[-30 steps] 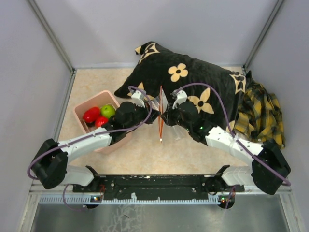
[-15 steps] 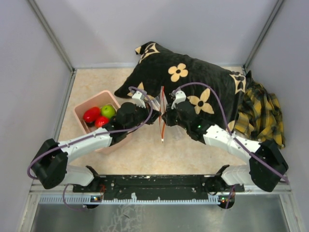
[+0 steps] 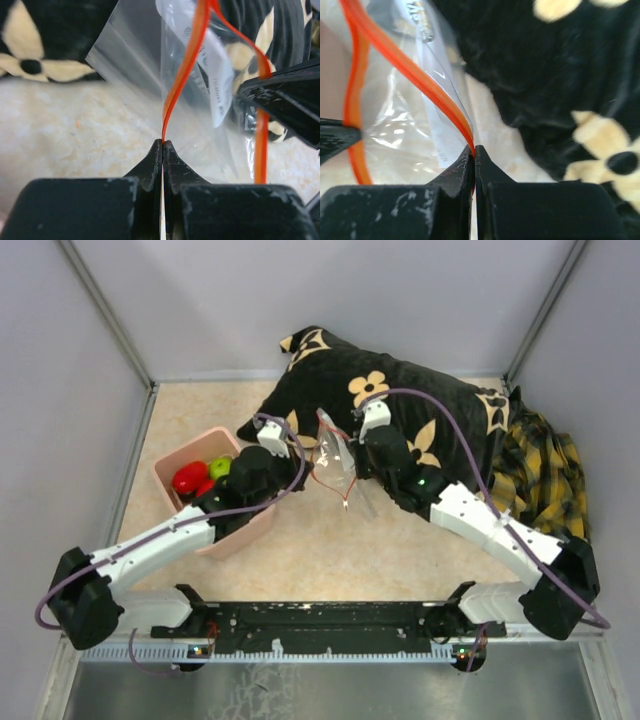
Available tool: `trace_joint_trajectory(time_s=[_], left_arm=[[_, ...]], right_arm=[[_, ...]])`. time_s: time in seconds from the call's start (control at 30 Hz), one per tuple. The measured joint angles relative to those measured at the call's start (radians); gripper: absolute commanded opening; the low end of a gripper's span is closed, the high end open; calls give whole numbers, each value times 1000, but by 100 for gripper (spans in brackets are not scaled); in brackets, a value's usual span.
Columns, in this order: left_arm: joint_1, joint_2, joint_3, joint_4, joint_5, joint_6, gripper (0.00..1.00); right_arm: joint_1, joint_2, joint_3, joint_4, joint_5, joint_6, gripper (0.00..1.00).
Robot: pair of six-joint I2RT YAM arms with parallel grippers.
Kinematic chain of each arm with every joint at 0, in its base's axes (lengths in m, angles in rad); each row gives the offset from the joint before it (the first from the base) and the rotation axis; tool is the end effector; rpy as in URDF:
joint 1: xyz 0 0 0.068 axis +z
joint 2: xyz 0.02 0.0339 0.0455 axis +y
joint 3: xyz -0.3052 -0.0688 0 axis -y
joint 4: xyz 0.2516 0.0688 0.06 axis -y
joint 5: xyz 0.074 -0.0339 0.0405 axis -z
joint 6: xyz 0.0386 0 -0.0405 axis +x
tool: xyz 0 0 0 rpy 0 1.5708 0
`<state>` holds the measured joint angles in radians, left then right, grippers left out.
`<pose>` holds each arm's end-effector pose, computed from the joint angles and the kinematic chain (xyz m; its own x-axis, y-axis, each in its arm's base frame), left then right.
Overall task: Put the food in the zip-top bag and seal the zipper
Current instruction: Open the zipper of the food storage bag.
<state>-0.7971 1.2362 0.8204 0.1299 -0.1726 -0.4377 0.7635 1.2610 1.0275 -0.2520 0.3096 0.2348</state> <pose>0.2016 -0.1968 0.3234 -0.4284 -0.1590 -0.8895 0.4505 0.8158 -0.3628 0.2130 0.1876 0.3526 -0.4358 -0.1104 -0.8932 -0.3727 0.9255 0.0675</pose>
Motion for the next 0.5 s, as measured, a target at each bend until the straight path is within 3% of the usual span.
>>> trace_joint_trajectory(time_s=[0.23, 0.5], left_arm=[[-4, -106, 74, -129, -112, 80, 0], [-5, -188, 83, -169, -92, 91, 0]], right_arm=[[0, -40, 135, -108, 111, -129, 0], [2, -55, 171, -109, -21, -167, 0]])
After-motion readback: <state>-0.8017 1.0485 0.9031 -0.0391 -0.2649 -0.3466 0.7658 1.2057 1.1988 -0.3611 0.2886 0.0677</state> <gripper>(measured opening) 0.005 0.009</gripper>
